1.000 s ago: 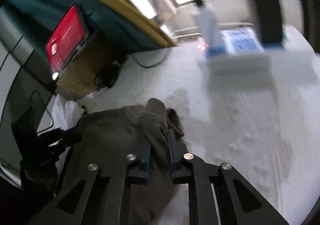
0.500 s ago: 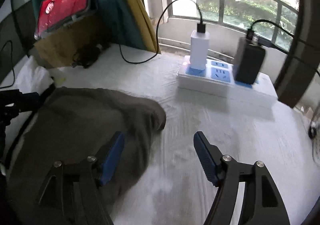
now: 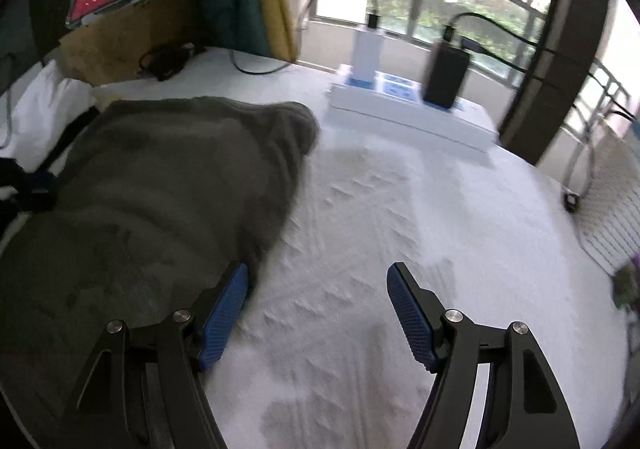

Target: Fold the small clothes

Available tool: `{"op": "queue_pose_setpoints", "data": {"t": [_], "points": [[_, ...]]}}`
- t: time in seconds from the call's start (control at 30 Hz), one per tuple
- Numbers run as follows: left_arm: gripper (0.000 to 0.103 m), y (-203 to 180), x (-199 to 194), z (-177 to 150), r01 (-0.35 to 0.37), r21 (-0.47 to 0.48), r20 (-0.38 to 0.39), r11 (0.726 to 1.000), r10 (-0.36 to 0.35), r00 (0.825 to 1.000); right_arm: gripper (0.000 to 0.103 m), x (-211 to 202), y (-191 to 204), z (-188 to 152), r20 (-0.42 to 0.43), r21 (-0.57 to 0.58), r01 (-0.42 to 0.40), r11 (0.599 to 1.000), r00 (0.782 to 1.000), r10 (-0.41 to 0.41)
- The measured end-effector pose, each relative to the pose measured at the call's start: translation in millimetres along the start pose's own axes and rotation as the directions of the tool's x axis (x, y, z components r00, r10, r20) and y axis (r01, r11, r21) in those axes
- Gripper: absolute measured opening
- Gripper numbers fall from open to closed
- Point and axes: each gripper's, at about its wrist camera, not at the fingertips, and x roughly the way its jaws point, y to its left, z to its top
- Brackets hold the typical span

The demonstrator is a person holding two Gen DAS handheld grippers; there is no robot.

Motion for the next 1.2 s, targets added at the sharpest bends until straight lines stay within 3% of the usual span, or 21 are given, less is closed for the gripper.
{"op": "queue_pose_setpoints", "data": {"t": [0.1, 0.2, 0.23, 0.3, 0.33, 0.5, 0.7, 0.8, 0.97, 1.03, 1.2], "points": [[0.03, -0.8, -15.2, -5.8, 0.027, -0.018, 0.029, 0.999, -0.026, 0.999, 0.074, -16.2, -2.1, -10.3, 0.021, 0.055, -0.044, 0.998, 0.999, 0.043], [0.032, -11.1, -34.0, -18.9, 0.098, -0.003, 0.06, 0.995, -0.098, 0.993, 0.074, -37.3, 11.2, -20.9, 0.057, 0.056, -0.097, 0.994, 0.994, 0.094], [0.034, -15.7, -37.1, -20.7, 0.112, 0.002, 0.068, 0.994, -0.112, 0.991, 0.074, -43.2, 16.8, -24.3, 0.063, 0.059, -0.122, 0.991, 0.991, 0.118], [0.053, -24.1, -46.8, -29.3, 0.151, -0.003, 0.081, 0.989, -0.15, 0.985, 0.074, -47.8, 29.5, -29.6, 0.072, 0.054, -0.143, 0.988, 0.988, 0.139], [0.053, -26.5, -47.8, -31.8, 0.16, -0.006, 0.076, 0.987, -0.159, 0.984, 0.074, -47.3, 37.1, -32.5, 0.064, 0.045, -0.145, 0.988, 0.988, 0.142], [0.054, -34.8, -32.6, -58.2, 0.1, -0.026, -0.02, 0.995, -0.1, 0.995, 0.074, -45.3, 54.3, -57.6, 0.024, 0.014, -0.103, 0.995, 0.994, 0.103], [0.055, -25.6, -43.0, -74.5, 0.065, -0.073, -0.003, 0.995, -0.065, 0.998, 0.074, -56.3, 46.8, -79.4, 0.021, 0.046, -0.081, 0.996, 0.997, 0.08], [0.055, -26.4, -53.1, -78.2, 0.071, -0.076, 0.017, 0.995, -0.07, 0.997, 0.074, -66.9, 47.9, -85.3, 0.028, 0.052, -0.075, 0.996, 0.997, 0.073], [0.056, -41.3, -73.4, -85.2, 0.158, -0.036, 0.059, 0.987, -0.156, 0.986, 0.074, -86.8, 62.1, -96.3, 0.049, 0.051, -0.127, 0.991, 0.991, 0.125], [0.065, -47.1, -72.0, -88.4, 0.152, -0.016, 0.048, 0.988, -0.151, 0.987, 0.074, -90.9, 70.2, -102.4, 0.044, 0.037, -0.134, 0.99, 0.99, 0.133], [0.066, -46.7, -56.4, -103.1, 0.118, -0.031, -0.019, 0.992, -0.119, 0.993, 0.074, -89.2, 77.9, -121.3, 0.014, 0.045, -0.127, 0.991, 0.992, 0.126]]}}
